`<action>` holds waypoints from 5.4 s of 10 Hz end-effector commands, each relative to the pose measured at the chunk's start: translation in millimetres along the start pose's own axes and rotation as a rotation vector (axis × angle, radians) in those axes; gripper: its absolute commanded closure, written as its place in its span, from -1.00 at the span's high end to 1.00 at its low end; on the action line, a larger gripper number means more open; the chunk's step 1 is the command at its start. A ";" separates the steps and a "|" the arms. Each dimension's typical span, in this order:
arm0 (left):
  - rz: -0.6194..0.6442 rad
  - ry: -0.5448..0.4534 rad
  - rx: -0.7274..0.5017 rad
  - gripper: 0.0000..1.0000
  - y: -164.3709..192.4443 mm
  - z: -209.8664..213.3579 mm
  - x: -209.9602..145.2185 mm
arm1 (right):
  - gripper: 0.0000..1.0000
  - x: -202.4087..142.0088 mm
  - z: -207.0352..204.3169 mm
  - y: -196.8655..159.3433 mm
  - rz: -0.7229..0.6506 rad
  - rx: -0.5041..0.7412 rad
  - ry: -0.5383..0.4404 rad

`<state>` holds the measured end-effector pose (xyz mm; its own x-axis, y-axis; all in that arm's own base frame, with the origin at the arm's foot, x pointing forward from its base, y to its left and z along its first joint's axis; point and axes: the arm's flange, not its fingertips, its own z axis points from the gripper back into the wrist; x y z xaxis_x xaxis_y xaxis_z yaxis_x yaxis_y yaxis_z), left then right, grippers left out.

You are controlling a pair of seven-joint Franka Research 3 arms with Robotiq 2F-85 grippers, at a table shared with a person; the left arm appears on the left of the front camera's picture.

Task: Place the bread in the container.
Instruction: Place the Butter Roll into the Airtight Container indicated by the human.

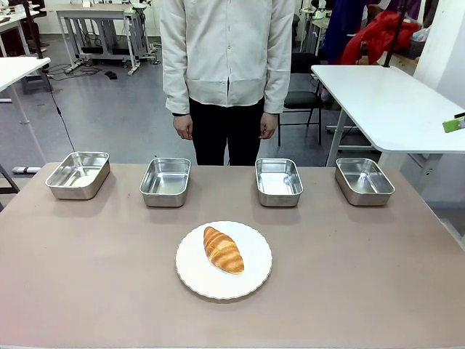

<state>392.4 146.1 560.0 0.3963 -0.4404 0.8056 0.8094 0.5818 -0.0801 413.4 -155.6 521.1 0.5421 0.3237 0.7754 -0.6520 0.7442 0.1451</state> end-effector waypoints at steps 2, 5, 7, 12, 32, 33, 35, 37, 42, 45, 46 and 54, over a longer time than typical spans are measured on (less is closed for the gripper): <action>-0.008 -0.015 -0.005 1.00 -0.7 0.1 0.8 | 1.00 1.7 -0.7 -1.0 0.010 0.004 -0.020; -0.008 -0.015 -0.005 1.00 -0.7 0.1 0.8 | 1.00 1.7 -0.7 -1.0 0.010 0.004 -0.020; -0.008 -0.015 -0.005 1.00 -0.7 0.1 0.8 | 1.00 1.7 -0.7 -1.0 0.010 0.004 -0.020; -0.008 -0.015 -0.005 1.00 -0.7 0.1 0.8 | 1.00 1.7 -0.7 -1.0 0.010 0.004 -0.020; -0.008 -0.015 -0.005 1.00 -0.7 0.1 0.8 | 1.00 1.7 -0.7 -1.0 0.010 0.004 -0.020; -0.008 -0.015 -0.005 1.00 -0.7 0.1 0.8 | 1.00 1.7 -0.7 -1.0 0.010 0.004 -0.020; -0.008 -0.015 -0.005 1.00 -0.7 0.1 0.8 | 1.00 1.7 -0.7 -1.0 0.010 0.004 -0.020; -0.008 -0.015 -0.005 1.00 -0.7 0.1 0.8 | 1.00 1.7 -0.7 -1.0 0.010 0.004 -0.020; -0.008 -0.015 -0.005 1.00 -0.7 0.1 0.8 | 1.00 1.7 -0.7 -1.0 0.010 0.004 -0.020; -0.008 -0.015 -0.005 1.00 -0.7 0.1 0.8 | 1.00 1.7 -0.7 -1.0 0.010 0.004 -0.020; -0.008 -0.015 -0.005 1.00 -0.7 0.1 0.8 | 1.00 1.7 -0.7 -1.0 0.010 0.004 -0.020; -0.008 -0.015 -0.005 1.00 -0.7 0.1 0.8 | 1.00 1.7 -0.7 -1.0 0.010 0.004 -0.020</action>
<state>392.4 146.2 560.0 0.3963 -0.4404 0.8056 0.8094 0.5818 -0.0801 413.1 -156.0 521.2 0.5428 0.3239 0.7749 -0.6509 0.7453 0.1444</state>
